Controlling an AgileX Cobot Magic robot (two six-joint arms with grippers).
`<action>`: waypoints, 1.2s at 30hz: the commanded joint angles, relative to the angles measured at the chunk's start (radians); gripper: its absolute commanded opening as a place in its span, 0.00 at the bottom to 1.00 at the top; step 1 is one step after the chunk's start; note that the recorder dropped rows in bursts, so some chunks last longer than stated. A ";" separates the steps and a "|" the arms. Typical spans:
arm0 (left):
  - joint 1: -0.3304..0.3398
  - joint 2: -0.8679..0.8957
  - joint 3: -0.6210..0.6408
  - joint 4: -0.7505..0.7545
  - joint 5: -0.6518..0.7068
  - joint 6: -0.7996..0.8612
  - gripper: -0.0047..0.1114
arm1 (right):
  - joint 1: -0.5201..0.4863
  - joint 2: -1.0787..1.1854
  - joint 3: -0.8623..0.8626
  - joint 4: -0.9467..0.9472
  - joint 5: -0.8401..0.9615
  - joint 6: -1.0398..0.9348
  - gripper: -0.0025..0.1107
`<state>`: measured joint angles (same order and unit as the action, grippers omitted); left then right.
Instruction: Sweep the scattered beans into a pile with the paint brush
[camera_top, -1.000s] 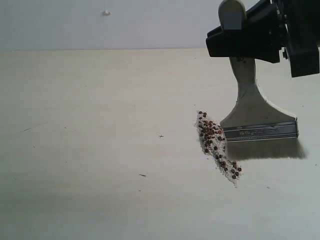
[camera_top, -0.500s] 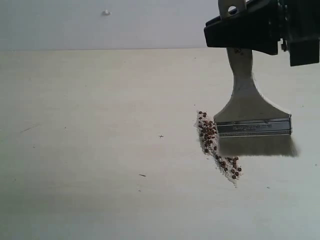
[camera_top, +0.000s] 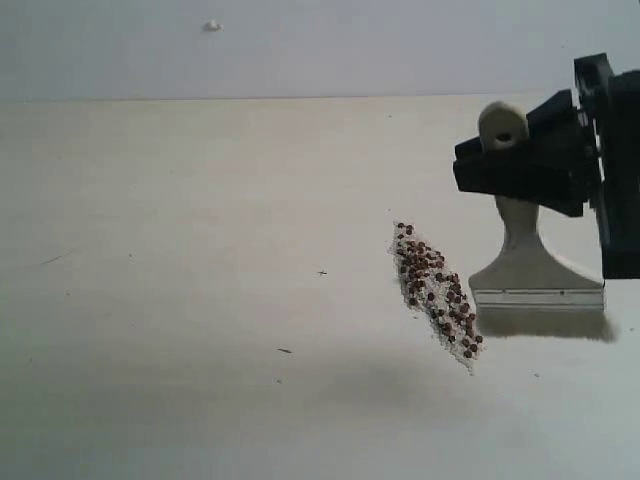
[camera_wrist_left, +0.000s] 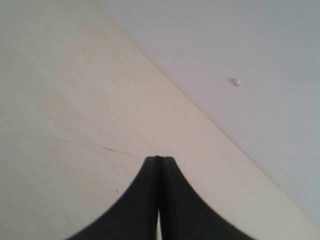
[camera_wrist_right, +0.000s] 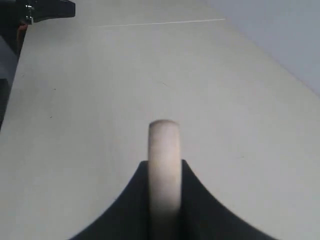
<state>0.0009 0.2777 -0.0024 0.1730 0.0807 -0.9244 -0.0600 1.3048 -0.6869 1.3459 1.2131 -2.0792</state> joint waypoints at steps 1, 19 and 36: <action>-0.002 -0.007 0.002 -0.005 -0.001 0.006 0.04 | -0.004 0.001 0.102 0.136 0.008 -0.028 0.02; -0.002 -0.007 0.002 -0.005 -0.001 0.006 0.04 | -0.004 0.073 0.170 0.210 0.008 -0.028 0.02; -0.002 -0.007 0.002 -0.005 -0.001 0.006 0.04 | -0.004 0.403 -0.007 0.194 0.008 -0.028 0.02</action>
<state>0.0009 0.2777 -0.0024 0.1730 0.0807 -0.9244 -0.0600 1.6682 -0.6537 1.5463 1.2091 -2.0934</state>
